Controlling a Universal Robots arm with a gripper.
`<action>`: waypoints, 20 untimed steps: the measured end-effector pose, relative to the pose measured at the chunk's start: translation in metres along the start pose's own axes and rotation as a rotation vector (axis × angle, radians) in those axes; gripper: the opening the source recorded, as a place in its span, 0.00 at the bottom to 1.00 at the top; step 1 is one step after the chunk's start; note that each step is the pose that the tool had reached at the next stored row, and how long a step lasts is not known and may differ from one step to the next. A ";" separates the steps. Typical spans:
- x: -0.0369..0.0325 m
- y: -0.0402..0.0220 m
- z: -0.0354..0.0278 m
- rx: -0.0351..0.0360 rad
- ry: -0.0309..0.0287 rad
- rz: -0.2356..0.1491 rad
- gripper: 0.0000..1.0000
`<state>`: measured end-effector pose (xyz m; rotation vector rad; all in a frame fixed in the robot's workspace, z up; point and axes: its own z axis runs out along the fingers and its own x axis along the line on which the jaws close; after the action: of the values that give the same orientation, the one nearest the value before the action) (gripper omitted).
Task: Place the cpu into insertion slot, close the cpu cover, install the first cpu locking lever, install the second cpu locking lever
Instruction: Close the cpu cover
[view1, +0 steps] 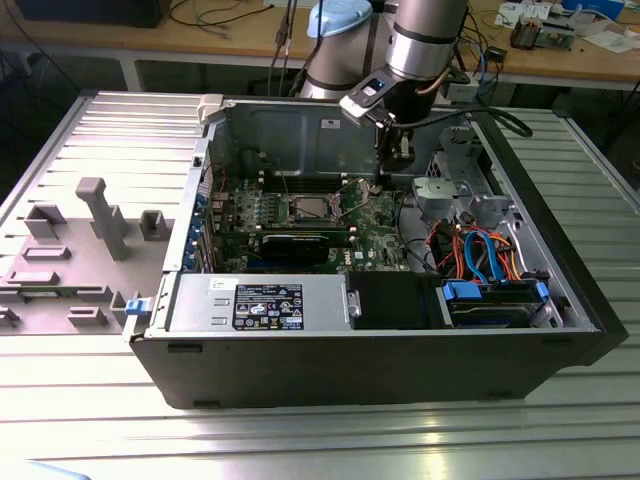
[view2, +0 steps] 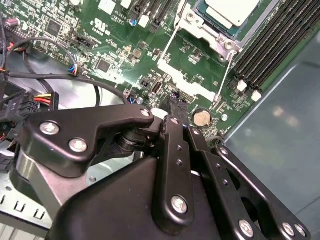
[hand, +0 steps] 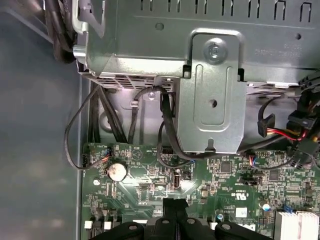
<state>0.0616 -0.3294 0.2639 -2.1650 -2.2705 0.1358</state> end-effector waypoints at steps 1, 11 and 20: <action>0.0003 0.0005 0.0008 -0.0002 -0.0003 -0.004 0.11; 0.0063 0.0031 0.0163 -0.0017 0.0010 -0.047 0.11; 0.0074 -0.0183 0.0186 -0.0020 0.0037 -0.047 0.11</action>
<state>0.0418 -0.3239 0.2461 -2.1085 -2.3189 0.1292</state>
